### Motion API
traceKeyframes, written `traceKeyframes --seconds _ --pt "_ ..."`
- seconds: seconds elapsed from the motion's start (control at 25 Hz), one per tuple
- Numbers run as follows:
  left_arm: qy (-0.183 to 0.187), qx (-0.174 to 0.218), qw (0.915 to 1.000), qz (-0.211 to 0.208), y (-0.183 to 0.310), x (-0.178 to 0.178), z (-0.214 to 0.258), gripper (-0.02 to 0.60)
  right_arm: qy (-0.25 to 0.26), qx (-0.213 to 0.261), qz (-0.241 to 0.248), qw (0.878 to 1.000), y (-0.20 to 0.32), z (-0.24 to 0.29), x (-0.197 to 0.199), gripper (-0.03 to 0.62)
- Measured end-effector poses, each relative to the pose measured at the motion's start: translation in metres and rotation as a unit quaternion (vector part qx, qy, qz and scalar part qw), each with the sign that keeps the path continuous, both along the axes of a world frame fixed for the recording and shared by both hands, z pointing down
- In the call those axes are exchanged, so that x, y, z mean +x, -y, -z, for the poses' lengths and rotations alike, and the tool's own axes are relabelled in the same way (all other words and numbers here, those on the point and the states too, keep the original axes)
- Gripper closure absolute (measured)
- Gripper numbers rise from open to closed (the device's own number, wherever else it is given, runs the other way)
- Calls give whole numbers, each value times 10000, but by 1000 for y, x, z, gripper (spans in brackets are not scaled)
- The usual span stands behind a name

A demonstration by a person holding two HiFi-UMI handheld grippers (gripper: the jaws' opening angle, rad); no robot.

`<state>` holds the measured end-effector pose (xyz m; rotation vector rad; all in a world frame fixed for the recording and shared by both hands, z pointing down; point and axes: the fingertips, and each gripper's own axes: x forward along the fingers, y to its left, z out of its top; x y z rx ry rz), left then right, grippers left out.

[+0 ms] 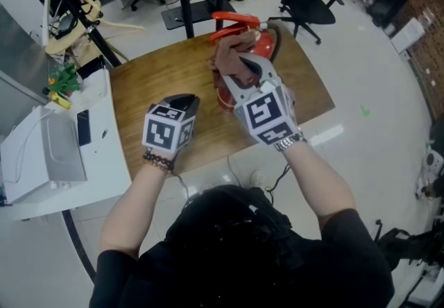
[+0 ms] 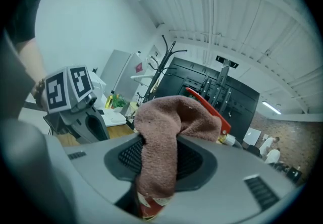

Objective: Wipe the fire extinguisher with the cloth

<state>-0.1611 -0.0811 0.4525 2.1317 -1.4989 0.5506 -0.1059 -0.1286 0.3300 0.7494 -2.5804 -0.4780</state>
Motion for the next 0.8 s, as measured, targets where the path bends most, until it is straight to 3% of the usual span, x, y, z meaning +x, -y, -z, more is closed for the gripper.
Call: traceKeyframes --seconds 0.8 --pt "-10 -243 9996 154 -9 -11 -21 558 -483 -687 108 9964 -7 -94 -11 442"
